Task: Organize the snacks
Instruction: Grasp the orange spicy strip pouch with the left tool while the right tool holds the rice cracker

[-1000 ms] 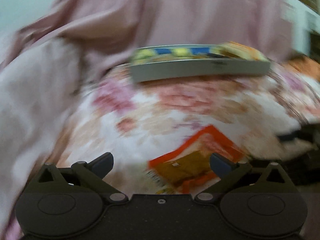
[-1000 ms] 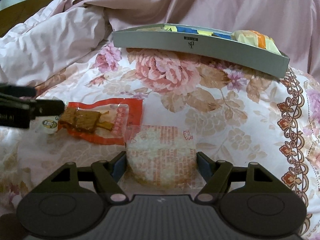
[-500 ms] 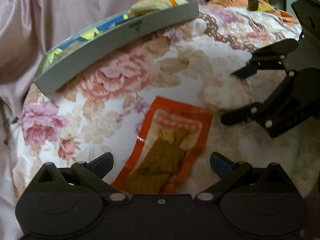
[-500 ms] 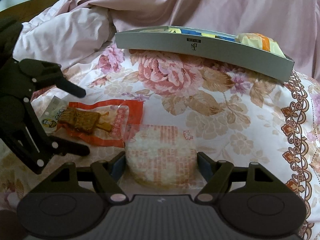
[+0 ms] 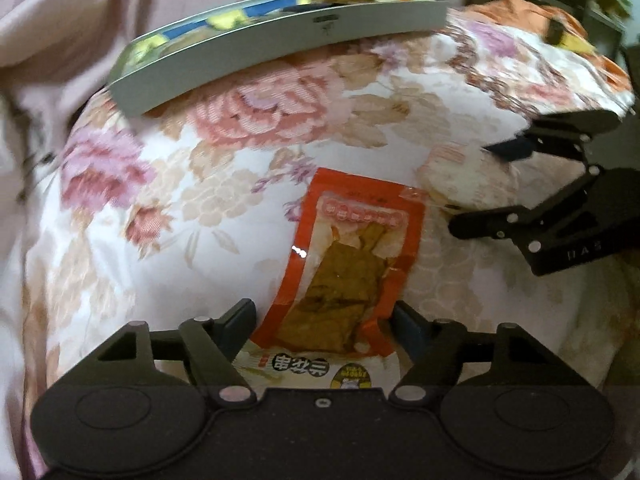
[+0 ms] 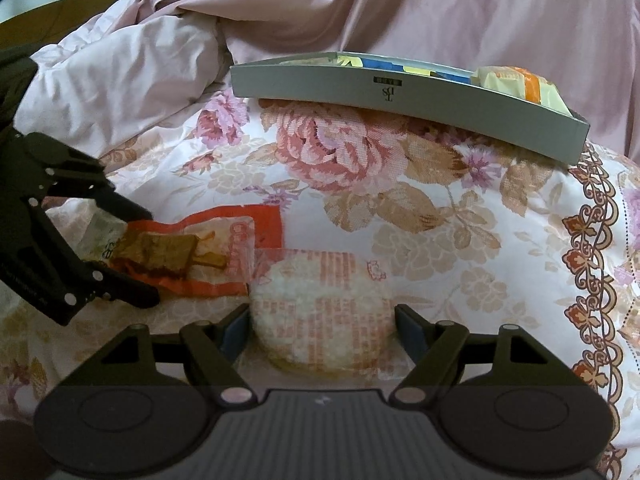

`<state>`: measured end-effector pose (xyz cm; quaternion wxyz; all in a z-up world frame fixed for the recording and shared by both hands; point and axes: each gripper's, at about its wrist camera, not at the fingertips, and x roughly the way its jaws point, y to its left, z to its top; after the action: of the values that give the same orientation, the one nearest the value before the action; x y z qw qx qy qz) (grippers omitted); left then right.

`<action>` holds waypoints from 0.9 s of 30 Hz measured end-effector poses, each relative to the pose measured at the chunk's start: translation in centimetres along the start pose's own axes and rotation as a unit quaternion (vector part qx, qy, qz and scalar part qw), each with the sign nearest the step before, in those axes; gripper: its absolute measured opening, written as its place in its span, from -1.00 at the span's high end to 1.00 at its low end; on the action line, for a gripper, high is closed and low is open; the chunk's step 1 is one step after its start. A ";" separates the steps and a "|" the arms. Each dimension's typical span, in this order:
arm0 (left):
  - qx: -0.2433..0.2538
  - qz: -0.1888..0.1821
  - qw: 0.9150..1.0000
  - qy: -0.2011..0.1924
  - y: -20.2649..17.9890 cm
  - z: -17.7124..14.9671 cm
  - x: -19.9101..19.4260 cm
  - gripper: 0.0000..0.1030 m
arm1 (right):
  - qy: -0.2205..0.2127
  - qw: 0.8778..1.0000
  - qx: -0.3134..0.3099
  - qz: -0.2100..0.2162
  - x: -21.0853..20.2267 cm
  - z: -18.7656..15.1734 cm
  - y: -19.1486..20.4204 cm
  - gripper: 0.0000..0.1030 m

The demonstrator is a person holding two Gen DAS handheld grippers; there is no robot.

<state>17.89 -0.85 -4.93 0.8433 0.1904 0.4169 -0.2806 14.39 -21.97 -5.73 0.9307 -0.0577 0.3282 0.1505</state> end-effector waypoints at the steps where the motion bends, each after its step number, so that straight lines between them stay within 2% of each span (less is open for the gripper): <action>1: -0.020 0.012 1.000 0.001 -0.2 -0.1 -0.2 -0.41 | 0.000 1.000 0.000 -0.001 0.0 0.0 0.0 -0.54; 4: -0.091 0.037 0.995 0.002 -0.6 -0.6 -0.7 -0.40 | 0.002 1.000 0.003 -0.005 -0.1 0.2 -0.2 -0.54; 7: -0.173 0.047 0.984 -0.002 -1.0 -1.1 -1.3 -0.39 | 0.005 1.000 0.006 -0.005 -0.1 0.3 -0.4 -0.53; 10: -0.239 0.035 0.970 -0.009 -1.5 -1.5 -1.7 -0.38 | 0.009 1.000 0.006 -0.003 -0.2 0.3 -0.5 -0.53; 12: -0.237 0.052 0.970 -0.014 -2.4 -1.6 -1.4 -0.41 | 0.011 1.000 0.004 0.000 -0.3 0.3 -0.4 -0.53; 17: -0.183 0.080 0.980 -0.021 -3.9 -1.2 -0.8 -0.52 | 0.011 1.000 -0.001 -0.003 -0.5 0.2 -0.3 -0.53; 24: -0.151 0.091 0.984 -0.025 -3.8 -0.9 -0.1 -0.64 | 0.006 1.000 0.004 -0.004 -0.3 -0.1 -0.7 -0.59; 27: -0.144 0.094 0.985 -0.027 -3.8 -0.8 0.0 -0.60 | 0.000 1.000 0.000 -0.006 -0.2 -0.2 -0.5 -0.62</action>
<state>14.96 -3.34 -5.76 0.8953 0.0973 0.4106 -0.1424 14.28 -22.59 -5.73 0.9315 -0.0593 0.3284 0.1451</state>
